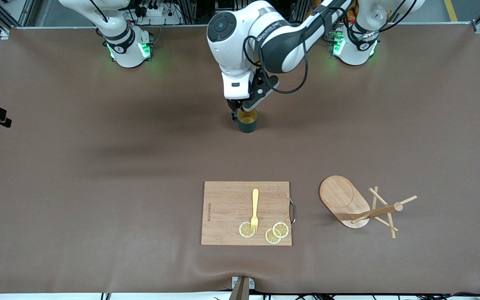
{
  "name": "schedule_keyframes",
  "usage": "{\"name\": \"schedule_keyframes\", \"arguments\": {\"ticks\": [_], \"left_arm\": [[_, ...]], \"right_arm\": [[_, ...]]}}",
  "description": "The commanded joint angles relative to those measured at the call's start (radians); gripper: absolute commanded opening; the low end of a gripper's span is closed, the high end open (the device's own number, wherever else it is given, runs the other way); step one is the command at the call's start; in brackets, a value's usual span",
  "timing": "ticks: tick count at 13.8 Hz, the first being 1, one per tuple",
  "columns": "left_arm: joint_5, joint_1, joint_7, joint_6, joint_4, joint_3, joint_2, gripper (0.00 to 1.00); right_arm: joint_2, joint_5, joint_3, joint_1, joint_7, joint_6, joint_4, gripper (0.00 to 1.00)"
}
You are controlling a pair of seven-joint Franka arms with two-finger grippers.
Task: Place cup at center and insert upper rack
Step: 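Move the left gripper above the mug at table center, then lower the left gripper and grasp the mug's rim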
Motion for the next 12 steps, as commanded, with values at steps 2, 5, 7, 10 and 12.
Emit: {"name": "schedule_keyframes", "arguments": {"ticks": [2,5,7,10,12], "left_arm": [[0.093,-0.057,-0.131,0.004,0.026,0.006,0.091,1.0],[0.116,-0.065,-0.219,0.008,0.026,0.007,0.146,1.0],[0.119,-0.078,-0.314,0.017,0.04,0.003,0.15,1.0],[0.119,-0.1,-0.428,0.032,0.047,0.001,0.154,1.0],[0.13,-0.126,-0.522,0.078,0.066,0.01,0.203,1.0]], "right_arm": [[-0.036,0.031,0.018,-0.017,0.0,0.005,-0.035,1.0],[-0.033,0.031,0.019,-0.019,-0.008,0.003,-0.036,1.0],[-0.032,0.031,0.018,-0.015,-0.008,0.003,-0.038,1.0],[-0.028,0.031,0.019,-0.014,-0.009,0.003,-0.038,1.0],[-0.027,0.031,0.019,-0.012,-0.009,0.003,-0.041,1.0]]}}
